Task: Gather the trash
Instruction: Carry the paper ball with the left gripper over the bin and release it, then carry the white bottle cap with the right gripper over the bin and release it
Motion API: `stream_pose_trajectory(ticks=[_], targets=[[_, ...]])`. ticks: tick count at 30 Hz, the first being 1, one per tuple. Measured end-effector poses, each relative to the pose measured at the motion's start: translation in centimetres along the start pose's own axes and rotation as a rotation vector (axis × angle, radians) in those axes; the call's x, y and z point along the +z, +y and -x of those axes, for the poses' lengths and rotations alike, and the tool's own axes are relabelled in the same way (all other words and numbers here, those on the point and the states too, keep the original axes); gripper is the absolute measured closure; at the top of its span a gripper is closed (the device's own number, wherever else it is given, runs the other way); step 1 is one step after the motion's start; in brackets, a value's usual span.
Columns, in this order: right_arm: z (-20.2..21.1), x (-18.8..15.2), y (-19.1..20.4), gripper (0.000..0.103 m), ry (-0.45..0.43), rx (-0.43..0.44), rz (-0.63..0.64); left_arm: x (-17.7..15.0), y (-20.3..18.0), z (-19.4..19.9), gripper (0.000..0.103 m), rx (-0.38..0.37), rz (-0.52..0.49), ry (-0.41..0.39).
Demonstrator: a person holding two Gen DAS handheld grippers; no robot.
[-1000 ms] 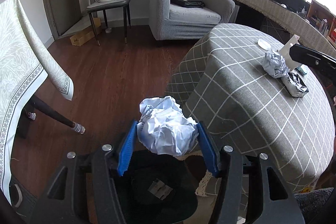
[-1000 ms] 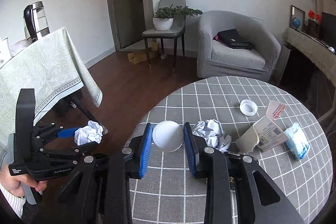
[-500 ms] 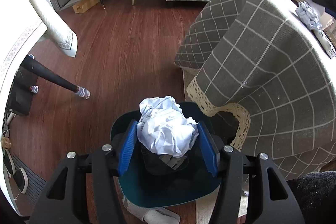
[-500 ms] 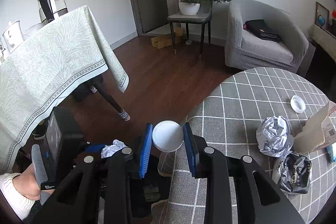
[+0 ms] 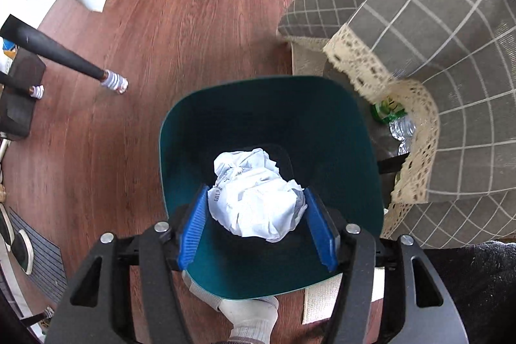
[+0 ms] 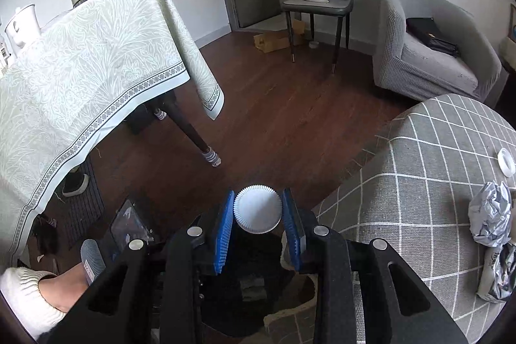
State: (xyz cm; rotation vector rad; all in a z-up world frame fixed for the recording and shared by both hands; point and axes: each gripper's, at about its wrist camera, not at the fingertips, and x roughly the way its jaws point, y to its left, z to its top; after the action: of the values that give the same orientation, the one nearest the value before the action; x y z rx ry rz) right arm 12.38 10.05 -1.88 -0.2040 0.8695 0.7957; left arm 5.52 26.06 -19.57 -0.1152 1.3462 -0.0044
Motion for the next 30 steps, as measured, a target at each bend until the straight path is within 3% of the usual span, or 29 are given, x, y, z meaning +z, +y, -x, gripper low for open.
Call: stream_pose_trajectory(ticks=[1,6,12,30], targets=[[-0.4,0.0,0.2,0.073,0.009,0.003,0.001,-0.2,0.2,-0.3,0.031,0.002,-0.001,0.006],[-2.6,0.0,1.2,0.073,0.059,0.008,0.01,-0.7,1.2,-0.5,0.028,0.003,0.0,0.004],[-5.9,-0.6,2.6,0.073,0.137,0.023,0.023,-1.4,2.4,1.0,0.028,0.0,-0.002,-0.043],[-13.9,-4.9,4.9,0.073,0.35,0.02,0.062,-0.9,6.4,7.7,0.054,-0.011,0.078,-0.233]])
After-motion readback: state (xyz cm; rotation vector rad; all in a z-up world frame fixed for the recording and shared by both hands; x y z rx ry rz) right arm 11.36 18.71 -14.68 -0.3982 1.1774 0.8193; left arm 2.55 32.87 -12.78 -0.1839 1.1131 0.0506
